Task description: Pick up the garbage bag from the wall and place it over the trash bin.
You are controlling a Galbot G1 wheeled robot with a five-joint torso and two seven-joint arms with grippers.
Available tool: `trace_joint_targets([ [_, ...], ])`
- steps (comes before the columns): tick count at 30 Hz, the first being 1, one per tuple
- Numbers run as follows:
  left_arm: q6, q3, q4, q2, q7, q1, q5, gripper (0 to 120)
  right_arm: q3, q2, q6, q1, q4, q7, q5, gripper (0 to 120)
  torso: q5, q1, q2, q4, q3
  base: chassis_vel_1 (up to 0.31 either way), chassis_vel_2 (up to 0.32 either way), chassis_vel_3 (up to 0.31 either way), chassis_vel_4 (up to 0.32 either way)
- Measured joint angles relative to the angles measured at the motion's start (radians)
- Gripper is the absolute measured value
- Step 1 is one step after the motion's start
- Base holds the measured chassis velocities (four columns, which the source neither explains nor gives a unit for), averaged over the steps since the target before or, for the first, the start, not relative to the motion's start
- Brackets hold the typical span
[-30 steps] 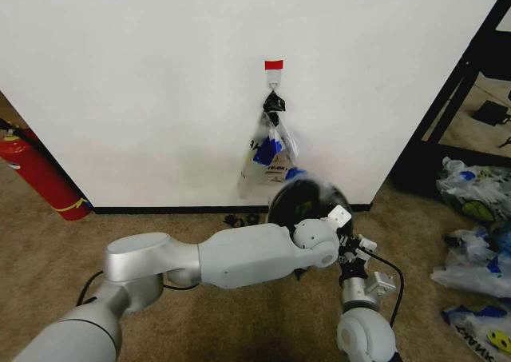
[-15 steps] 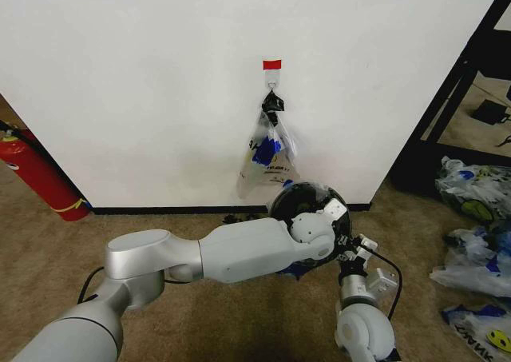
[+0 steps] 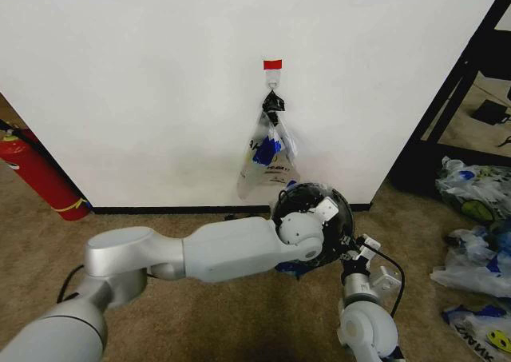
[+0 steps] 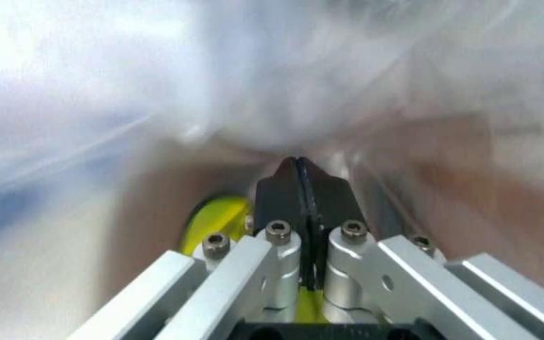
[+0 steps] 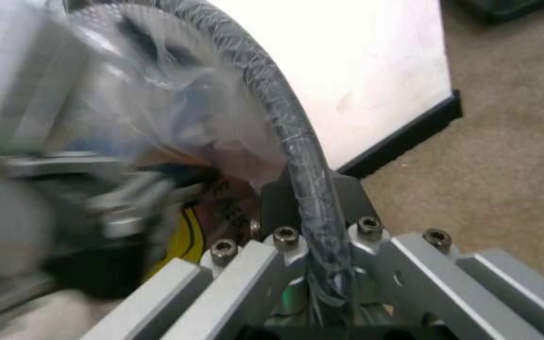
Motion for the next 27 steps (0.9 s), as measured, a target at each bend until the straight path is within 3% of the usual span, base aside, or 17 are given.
trace_joint_targets([
  [4,-0.004,-0.01,0.072,-0.049,0.011,0.014,0.011,0,-0.004,0.001,-0.007,-0.005,0.018,-0.001,0.014,0,0.0,0.0,0.0,-0.0008,0.0,0.0,0.0,0.0,0.0],
  [8,-0.005,-0.006,0.09,-0.05,0.02,0.021,0.016,0,-0.002,-0.001,-0.01,-0.007,0.026,0.002,0.028,0,0.0,0.0,0.0,0.0,0.0,0.0,0.0,0.0,0.0],
  [11,-0.001,-0.001,0.09,-0.035,0.021,0.027,0.025,0,-0.003,0.0,-0.011,-0.01,0.028,0.002,0.025,0,-0.0001,0.0,0.0,-0.0004,0.0,0.0,0.0,0.0,0.0],
  [19,0.037,0.023,-0.01,0.038,-0.001,0.006,-0.002,0,-0.005,-0.001,-0.008,-0.002,0.021,0.001,0.01,0,-0.0003,0.0,0.0,0.0,0.0,0.0,0.0,0.0,0.0],
  [27,0.046,0.061,0.08,0.014,-0.005,0.02,0.024,0,-0.023,-0.006,-0.006,-0.015,0.048,-0.004,-0.014,0,0.0,0.0,0.0,-0.0003,0.0,0.0,0.0,0.0,0.0],
])
